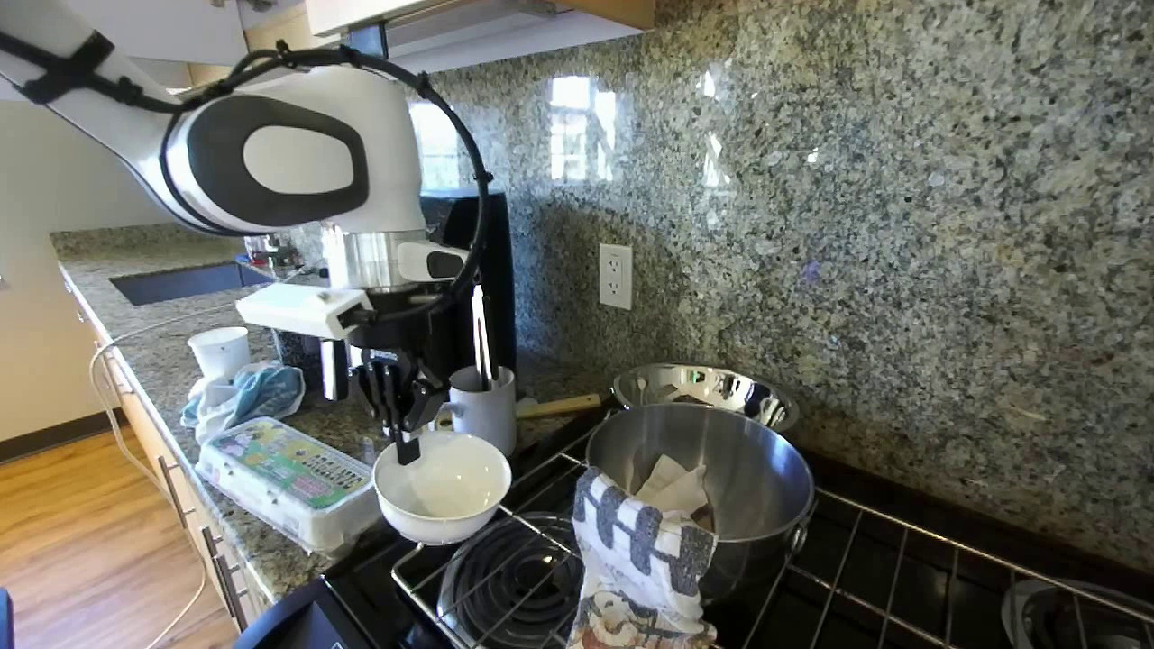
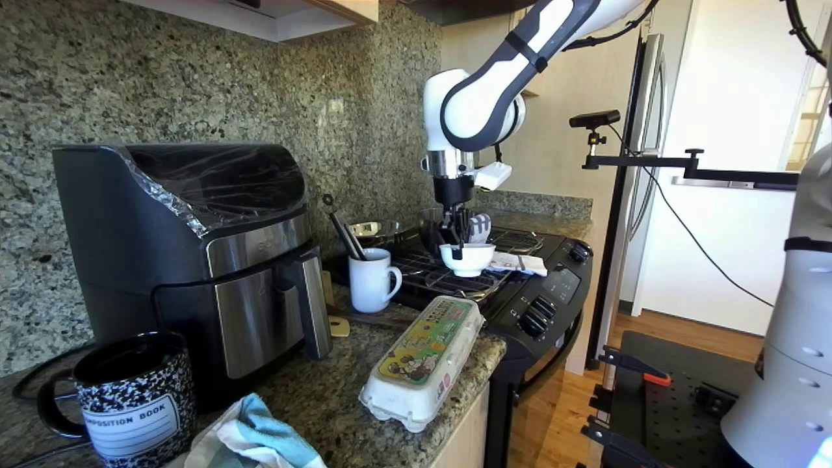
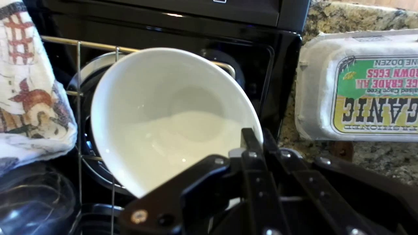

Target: Pick the bowl on the counter and put it on the stove

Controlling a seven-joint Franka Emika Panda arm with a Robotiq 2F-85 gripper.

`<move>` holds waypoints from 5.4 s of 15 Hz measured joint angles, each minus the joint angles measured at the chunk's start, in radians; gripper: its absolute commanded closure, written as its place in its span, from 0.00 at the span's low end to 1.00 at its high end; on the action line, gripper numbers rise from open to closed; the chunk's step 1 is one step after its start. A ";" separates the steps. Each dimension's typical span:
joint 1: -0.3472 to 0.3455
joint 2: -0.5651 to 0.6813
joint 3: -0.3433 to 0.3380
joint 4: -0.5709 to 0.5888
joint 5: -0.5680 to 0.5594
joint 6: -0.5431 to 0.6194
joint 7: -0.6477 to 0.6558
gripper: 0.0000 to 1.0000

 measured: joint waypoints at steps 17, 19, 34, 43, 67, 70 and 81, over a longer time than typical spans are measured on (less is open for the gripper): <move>0.017 0.002 -0.014 -0.086 -0.213 0.135 0.248 0.98; 0.018 0.004 -0.014 -0.087 -0.214 0.139 0.250 0.98; 0.039 0.052 -0.016 -0.087 -0.215 0.171 0.250 0.98; 0.042 0.054 -0.035 -0.085 -0.225 0.180 0.250 0.97; 0.053 0.057 -0.038 -0.080 -0.227 0.180 0.249 0.00; 0.053 0.056 -0.037 -0.063 -0.215 0.172 0.247 0.00; 0.050 0.041 -0.012 0.127 0.043 -0.064 -0.035 0.00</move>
